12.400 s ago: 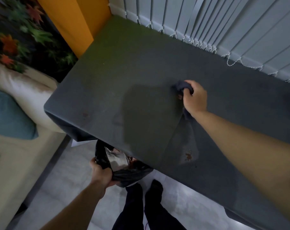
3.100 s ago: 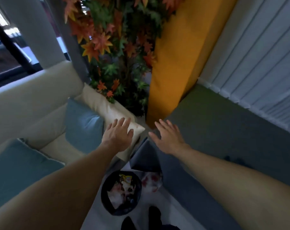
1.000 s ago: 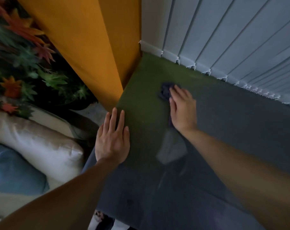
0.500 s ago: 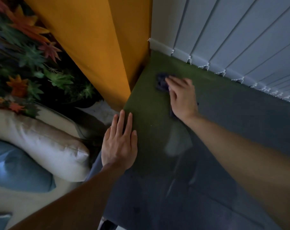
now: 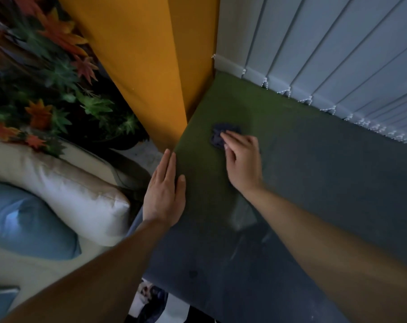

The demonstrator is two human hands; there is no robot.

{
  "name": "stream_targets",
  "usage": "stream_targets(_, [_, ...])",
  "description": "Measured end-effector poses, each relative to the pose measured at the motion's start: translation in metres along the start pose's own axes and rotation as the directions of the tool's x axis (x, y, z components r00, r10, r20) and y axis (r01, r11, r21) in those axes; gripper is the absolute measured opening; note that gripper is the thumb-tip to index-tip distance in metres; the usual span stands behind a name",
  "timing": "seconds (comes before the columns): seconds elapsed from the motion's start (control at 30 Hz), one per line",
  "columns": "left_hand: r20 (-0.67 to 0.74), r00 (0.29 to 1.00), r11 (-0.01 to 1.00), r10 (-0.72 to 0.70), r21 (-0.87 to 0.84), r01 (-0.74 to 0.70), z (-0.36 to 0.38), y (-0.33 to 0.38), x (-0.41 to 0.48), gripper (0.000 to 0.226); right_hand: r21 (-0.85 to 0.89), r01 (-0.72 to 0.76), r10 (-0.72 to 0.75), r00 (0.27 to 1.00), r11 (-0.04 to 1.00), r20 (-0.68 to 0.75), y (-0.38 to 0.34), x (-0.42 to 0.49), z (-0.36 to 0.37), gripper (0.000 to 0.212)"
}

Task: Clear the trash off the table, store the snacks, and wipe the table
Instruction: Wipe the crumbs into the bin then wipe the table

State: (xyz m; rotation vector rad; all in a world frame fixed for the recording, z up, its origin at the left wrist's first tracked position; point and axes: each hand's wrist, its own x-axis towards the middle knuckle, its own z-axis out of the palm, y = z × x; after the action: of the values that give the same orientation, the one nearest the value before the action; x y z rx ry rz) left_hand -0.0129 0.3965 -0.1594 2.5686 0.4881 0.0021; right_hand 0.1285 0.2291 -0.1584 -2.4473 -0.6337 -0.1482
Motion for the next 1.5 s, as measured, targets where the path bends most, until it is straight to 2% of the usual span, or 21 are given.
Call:
stream_targets(0.1, [-0.001, 0.997, 0.988, -0.071, 0.134, 0.071, -0.009, -0.016, -0.029, 0.06, 0.076, 0.254, -0.264, 0.951, 0.964, 0.163, -0.024, -0.031, 0.008, 0.036])
stream_targets(0.17, [0.005, 0.981, 0.957, -0.195, 0.219, 0.189, -0.012, -0.028, -0.057, 0.063, 0.087, 0.334, -0.344, 0.922, 0.939, 0.176, -0.023, -0.031, 0.008, 0.035])
stream_targets(0.27, [-0.046, 0.95, 0.918, -0.309, 0.245, 0.311, -0.012, -0.035, -0.085, 0.062, 0.021, 0.131, -0.132, 0.99, 0.991, 0.039, -0.027, -0.018, 0.011, 0.032])
stream_targets(0.33, [-0.055, 0.947, 0.923, -0.317, 0.21, 0.321, -0.012, -0.036, -0.086, 0.057, 0.049, 0.092, -0.094, 0.995, 0.995, 0.021, -0.042, -0.025, 0.017, 0.032])
stream_targets(0.4, [-0.047, 0.954, 0.942, -0.297, 0.149, 0.301, -0.013, -0.034, -0.084, 0.054, 0.139, 0.219, -0.231, 0.97, 0.966, 0.079, -0.061, -0.053, 0.021, 0.032])
stream_targets(0.47, [-0.045, 0.952, 0.948, -0.302, 0.087, 0.305, -0.014, -0.034, -0.082, 0.053, 0.207, 0.404, -0.439, 0.883, 0.891, 0.166, -0.07, -0.091, 0.019, 0.032])
stream_targets(0.53, [-0.039, 0.943, 0.942, -0.332, 0.046, 0.333, -0.015, -0.033, -0.083, 0.052, 0.207, 0.502, -0.539, 0.821, 0.839, 0.192, -0.065, -0.103, 0.015, 0.03])
stream_targets(0.57, [-0.038, 0.941, 0.94, -0.337, 0.034, 0.339, -0.015, -0.033, -0.084, 0.052, 0.2, 0.491, -0.524, 0.834, 0.848, 0.174, -0.061, -0.096, 0.015, 0.03])
stream_targets(0.67, [-0.067, 0.937, 0.939, -0.342, 0.017, 0.344, -0.016, -0.032, -0.084, 0.051, 0.133, 0.348, -0.361, 0.927, 0.928, 0.096, -0.057, -0.066, 0.018, 0.03])
stream_targets(0.73, [-0.08, 0.933, 0.935, -0.352, 0.008, 0.353, -0.017, -0.031, -0.084, 0.05, 0.154, 0.27, -0.286, 0.954, 0.95, 0.094, -0.065, -0.074, 0.02, 0.031])
stream_targets(0.8, [-0.093, 0.935, 0.939, -0.344, 0.0, 0.345, -0.017, -0.03, -0.085, 0.049, 0.218, 0.292, -0.329, 0.932, 0.931, 0.155, -0.076, -0.11, 0.018, 0.032])
stream_targets(0.93, [-0.106, 0.936, 0.942, -0.336, -0.01, 0.336, -0.017, -0.03, -0.086, 0.046, 0.282, 0.467, -0.531, 0.816, 0.838, 0.226, -0.068, -0.143, 0.0, 0.03])
stream_targets(0.97, [-0.108, 0.935, 0.941, -0.337, -0.004, 0.339, -0.017, -0.029, -0.086, 0.045, 0.264, 0.467, -0.523, 0.826, 0.844, 0.211, -0.064, -0.132, -0.001, 0.03])
stream_targets(1.07, [-0.113, 0.94, 0.945, -0.323, 0.015, 0.327, -0.017, -0.027, -0.087, 0.046, 0.174, 0.354, -0.38, 0.914, 0.919, 0.142, -0.06, -0.103, 0.004, 0.031])
stream_targets(1.13, [-0.109, 0.944, 0.949, -0.311, 0.021, 0.315, -0.018, -0.027, -0.087, 0.046, 0.178, 0.296, -0.322, 0.937, 0.938, 0.135, -0.069, -0.119, 0.006, 0.032])
stream_targets(1.23, [-0.102, 0.955, 0.958, -0.279, 0.038, 0.284, -0.019, -0.027, -0.087, 0.046, 0.283, 0.369, -0.434, 0.873, 0.885, 0.22, -0.08, -0.177, -0.003, 0.033])
stream_targets(1.3, [-0.096, 0.96, 0.963, -0.264, 0.039, 0.268, -0.019, -0.027, -0.087, 0.046, 0.282, 0.462, -0.528, 0.813, 0.841, 0.244, -0.076, -0.191, -0.01, 0.034])
stream_targets(1.33, [-0.094, 0.962, 0.965, -0.255, 0.037, 0.26, -0.019, -0.027, -0.087, 0.046, 0.257, 0.482, -0.538, 0.811, 0.837, 0.231, -0.072, -0.186, -0.011, 0.034])
stream_targets(1.43, [-0.084, 0.971, 0.971, -0.226, 0.055, 0.231, -0.018, -0.031, -0.085, 0.049, 0.175, 0.37, -0.395, 0.907, 0.913, 0.146, -0.066, -0.164, -0.009, 0.033])
stream_targets(1.5, [-0.079, 0.978, 0.976, -0.194, 0.082, 0.2, -0.016, -0.032, -0.084, 0.051, 0.171, 0.298, -0.322, 0.936, 0.939, 0.14, -0.071, -0.172, -0.008, 0.034])
